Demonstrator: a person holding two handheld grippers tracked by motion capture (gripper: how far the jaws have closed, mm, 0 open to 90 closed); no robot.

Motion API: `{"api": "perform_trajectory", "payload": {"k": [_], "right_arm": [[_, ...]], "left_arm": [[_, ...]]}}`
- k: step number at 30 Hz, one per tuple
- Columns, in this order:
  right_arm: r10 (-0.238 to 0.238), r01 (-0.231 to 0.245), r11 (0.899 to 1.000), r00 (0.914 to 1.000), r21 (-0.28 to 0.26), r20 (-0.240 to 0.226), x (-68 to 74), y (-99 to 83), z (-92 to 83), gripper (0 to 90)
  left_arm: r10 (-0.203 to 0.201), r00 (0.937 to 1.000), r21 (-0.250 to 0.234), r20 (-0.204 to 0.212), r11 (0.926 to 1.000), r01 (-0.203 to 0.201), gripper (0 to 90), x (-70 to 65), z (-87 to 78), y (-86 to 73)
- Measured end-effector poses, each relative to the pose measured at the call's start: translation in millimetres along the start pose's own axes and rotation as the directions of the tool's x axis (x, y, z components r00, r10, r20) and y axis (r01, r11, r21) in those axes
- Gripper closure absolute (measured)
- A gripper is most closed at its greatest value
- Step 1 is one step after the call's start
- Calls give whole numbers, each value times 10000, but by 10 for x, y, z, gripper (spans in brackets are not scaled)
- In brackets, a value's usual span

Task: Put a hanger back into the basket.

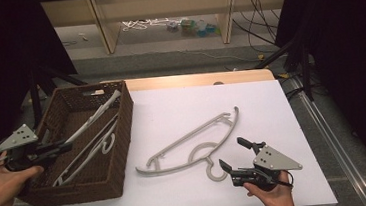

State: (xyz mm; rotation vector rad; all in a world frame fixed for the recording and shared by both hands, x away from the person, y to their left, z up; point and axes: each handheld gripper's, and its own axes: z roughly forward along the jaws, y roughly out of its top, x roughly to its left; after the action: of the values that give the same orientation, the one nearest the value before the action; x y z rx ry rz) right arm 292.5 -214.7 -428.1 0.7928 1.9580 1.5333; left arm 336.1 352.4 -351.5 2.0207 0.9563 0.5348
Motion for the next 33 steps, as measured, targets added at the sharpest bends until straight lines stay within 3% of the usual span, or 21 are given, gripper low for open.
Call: {"api": "perform_trajectory", "payload": {"k": [3, 4, 5, 6, 12, 15, 16, 17, 20, 21, 24, 27, 29, 32, 33], "right_arm": [[31, -31, 10000, 10000, -80, -69, 3, -1, 5, 159], [-28, 28, 10000, 10000, 9, 11, 1, 1, -3, 159], [-22, 22, 10000, 10000, -7, 1, -2, -1, -1, 159], [-213, 214, 9997, 9997, -113, 70, -18, 1, 3, 159], [8, -8, 10000, 10000, -6, -27, 0, -1, 1, 159], [-252, 253, 9996, 9997, -101, 76, -11, -2, 8, 159], [-52, 52, 10000, 10000, 47, 11, 2, -3, 2, 159], [-157, 158, 9999, 9999, -42, 47, -10, -5, 8, 159], [-211, 211, 9997, 9998, -116, 69, -8, -7, 17, 159], [-127, 127, 9999, 9999, -81, 45, 1, -6, 14, 159], [-249, 250, 9996, 9996, -124, 92, -4, 3, 6, 160], [-259, 260, 9995, 9996, -166, 100, -1, -2, 15, 159], [9, -9, 10000, 10000, 29, -37, 5, -4, 8, 159], [-211, 212, 9995, 9998, -253, 19, -4, -4, 26, 160], [-159, 159, 9998, 9999, -88, 64, 0, -4, 17, 159]], "left_arm": [[-260, 9997, -116, 42, 9996, 260, 813, 1, 78, -6], [-238, 9997, 52, 84, 9997, 237, 813, 13, 93, -4], [53, 10000, 385, 55, 9992, -55, 812, 47, 96, -2], [-178, 9998, 237, 74, 9996, 176, 812, 52, 137, -13], [-277, 9996, 917, 7, 9954, 275, 811, 149, 260, -56], [-577, 9982, 928, 173, 9941, 559, 812, 187, 300, -90], [-671, 9975, 930, 209, 9935, 649, 812, 195, 304, -94], [-677, 9974, 982, 238, 9930, 651, 811, 206, 307, -94], [-598, 9979, 1308, 234, 9898, 562, 809, 225, 312, -87], [-399, 9989, 1620, 237, 9861, 355, 808, 249, 306, -86], [-441, 9986, 2010, 290, 9789, 374, 801, 281, 318, -117], [-723, 9971, 2104, 239, 9754, 657, 797, 281, 339, -166], [-767, 9969, 2191, 187, 9731, 708, 793, 294, 344, -195], [-799, 9967, 2281, 163, 9708, 741, 791, 311, 341, -212], [-775, 9969, 2251, 121, 9716, 728, 792, 313, 345, -219]]}}
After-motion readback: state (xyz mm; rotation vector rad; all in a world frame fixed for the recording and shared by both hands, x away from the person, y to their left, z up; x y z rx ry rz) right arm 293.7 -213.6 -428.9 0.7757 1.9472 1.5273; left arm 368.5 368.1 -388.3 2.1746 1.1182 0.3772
